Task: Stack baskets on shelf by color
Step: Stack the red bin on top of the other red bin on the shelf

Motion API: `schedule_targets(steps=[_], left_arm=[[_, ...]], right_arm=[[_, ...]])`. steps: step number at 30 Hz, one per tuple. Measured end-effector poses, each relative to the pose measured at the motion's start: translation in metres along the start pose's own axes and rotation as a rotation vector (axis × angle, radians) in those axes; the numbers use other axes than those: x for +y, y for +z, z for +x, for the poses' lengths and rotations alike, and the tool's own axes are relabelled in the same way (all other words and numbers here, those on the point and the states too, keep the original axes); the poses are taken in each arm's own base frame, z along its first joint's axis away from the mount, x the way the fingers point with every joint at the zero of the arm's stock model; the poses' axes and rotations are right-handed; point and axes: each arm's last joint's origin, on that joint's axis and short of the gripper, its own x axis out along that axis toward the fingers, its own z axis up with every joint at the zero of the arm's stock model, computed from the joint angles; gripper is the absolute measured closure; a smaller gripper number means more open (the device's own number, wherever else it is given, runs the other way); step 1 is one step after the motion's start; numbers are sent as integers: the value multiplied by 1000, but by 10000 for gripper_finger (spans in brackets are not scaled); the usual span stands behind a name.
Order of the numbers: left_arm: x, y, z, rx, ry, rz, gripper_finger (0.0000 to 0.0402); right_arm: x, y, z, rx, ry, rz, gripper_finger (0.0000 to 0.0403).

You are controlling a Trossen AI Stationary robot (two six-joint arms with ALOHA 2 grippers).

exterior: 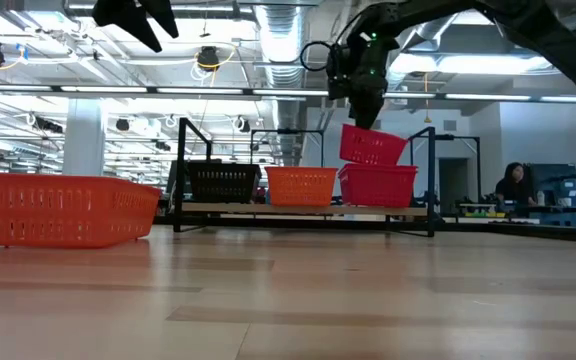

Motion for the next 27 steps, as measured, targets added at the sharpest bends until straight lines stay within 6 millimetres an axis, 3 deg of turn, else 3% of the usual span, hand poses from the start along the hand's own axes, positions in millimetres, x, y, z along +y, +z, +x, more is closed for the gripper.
schedule_targets(steps=[9,22,27], left_arm=[[0,0,0,-5,8,-3,150],[0,0,0,-5,10,1,150],[0,0,0,-5,11,2,150]], right_arm=[[-10,-4,-2,-24,-26,24,400],[3,4,2,-18,0,17,400],[6,-6,12,47,27,28,400]])
